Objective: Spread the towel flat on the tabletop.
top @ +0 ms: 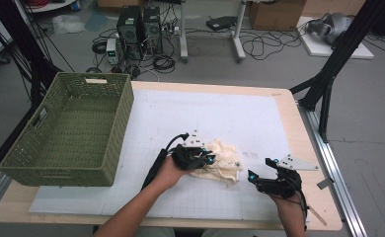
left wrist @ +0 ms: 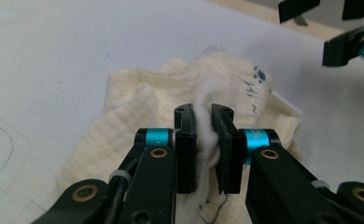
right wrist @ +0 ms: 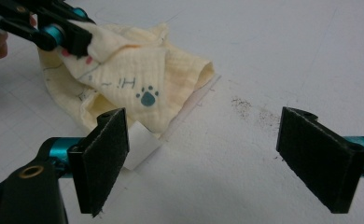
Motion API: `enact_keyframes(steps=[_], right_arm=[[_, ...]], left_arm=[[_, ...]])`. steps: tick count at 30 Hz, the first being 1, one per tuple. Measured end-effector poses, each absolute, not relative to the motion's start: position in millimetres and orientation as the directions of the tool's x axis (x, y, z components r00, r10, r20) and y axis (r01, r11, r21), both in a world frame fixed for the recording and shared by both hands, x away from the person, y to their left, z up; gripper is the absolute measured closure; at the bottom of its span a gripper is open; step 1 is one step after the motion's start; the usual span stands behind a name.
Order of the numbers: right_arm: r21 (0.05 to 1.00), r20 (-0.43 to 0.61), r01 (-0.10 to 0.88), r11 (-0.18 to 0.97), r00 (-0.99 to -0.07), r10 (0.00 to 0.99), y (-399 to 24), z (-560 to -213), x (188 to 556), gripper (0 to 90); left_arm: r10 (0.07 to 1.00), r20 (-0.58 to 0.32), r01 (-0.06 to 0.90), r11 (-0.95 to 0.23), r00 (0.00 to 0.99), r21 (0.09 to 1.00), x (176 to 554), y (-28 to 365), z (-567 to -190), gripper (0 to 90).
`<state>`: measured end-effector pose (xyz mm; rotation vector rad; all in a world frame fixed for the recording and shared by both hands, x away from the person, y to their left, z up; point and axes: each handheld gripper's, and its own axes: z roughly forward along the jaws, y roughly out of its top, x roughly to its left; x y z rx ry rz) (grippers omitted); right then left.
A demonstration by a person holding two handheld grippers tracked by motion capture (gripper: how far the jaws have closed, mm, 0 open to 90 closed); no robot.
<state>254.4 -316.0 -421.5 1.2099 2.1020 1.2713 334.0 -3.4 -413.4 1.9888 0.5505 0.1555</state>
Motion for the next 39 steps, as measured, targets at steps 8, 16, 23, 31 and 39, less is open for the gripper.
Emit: enact_keyframes(steps=[8, 16, 23, 31, 39], right_arm=[[0.856, 0.098, 0.474, 0.209, -0.545, 0.833, -314.8, -422.5, 254.6, 16.4], [0.857, 0.128, 0.477, 0.194, -0.563, 0.816, -306.8, -423.3, 258.1, 17.0], [0.876, 0.135, 0.431, 0.215, -0.648, 0.749, -271.8, -414.9, 269.8, 21.9], [0.884, 0.040, 0.339, 0.322, -0.741, 0.671, -225.2, -409.5, 283.6, 26.8], [0.900, 0.107, 0.345, 0.268, -0.769, 0.630, -207.8, -414.4, 303.8, 72.2]], left_arm=[[0.488, -0.191, 0.332, -0.220, 0.852, 0.917, 335.2, 30.9, -404.0, 79.6], [0.570, -0.218, 0.361, -0.150, 0.792, 0.920, 339.9, 57.9, -406.3, 80.5], [0.589, -0.204, 0.356, -0.153, 0.782, 0.922, 339.8, 56.7, -407.4, 81.1], [0.589, -0.202, 0.356, -0.156, 0.782, 0.921, 339.4, 54.9, -408.2, 81.6], [0.580, -0.209, 0.359, -0.156, 0.787, 0.920, 339.6, 58.0, -408.5, 82.2]])
